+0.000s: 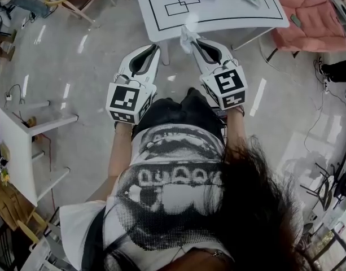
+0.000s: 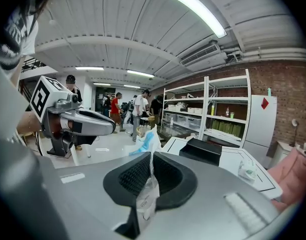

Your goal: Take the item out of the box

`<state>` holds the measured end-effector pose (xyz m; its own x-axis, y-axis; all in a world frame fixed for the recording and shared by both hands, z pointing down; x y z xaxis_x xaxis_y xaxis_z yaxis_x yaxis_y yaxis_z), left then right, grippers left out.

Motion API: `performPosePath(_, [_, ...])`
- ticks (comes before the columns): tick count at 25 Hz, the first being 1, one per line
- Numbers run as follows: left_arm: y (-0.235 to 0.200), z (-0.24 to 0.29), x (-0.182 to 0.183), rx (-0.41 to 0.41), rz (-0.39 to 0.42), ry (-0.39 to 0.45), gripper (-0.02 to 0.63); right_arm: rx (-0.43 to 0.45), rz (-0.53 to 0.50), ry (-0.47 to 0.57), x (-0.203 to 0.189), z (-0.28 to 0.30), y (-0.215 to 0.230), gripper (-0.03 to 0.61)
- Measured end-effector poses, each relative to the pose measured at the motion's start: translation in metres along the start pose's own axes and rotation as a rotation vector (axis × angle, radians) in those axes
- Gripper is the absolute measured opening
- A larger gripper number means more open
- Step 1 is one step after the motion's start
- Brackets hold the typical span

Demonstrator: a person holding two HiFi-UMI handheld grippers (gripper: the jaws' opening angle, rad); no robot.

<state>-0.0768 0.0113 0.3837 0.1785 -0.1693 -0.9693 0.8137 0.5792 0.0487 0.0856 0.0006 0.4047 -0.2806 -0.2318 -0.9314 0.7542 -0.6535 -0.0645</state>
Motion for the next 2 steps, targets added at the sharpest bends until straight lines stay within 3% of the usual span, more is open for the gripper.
performPosePath(2, [0.0009, -0.0012, -0.0001, -0.005, 0.002, 0.002, 0.0, -0.004, -0.004, 0.001, 0.0006, -0.0014, -0.0008, 0.025])
Point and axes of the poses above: the fingertips, and each gripper's own axes: z forward along the fingers, y to its right, x out of its top, the point moved 6 cm from there along -z, backward along the fingers, and after that the axes turned 5 degrees about x, right-handed, at the moved point
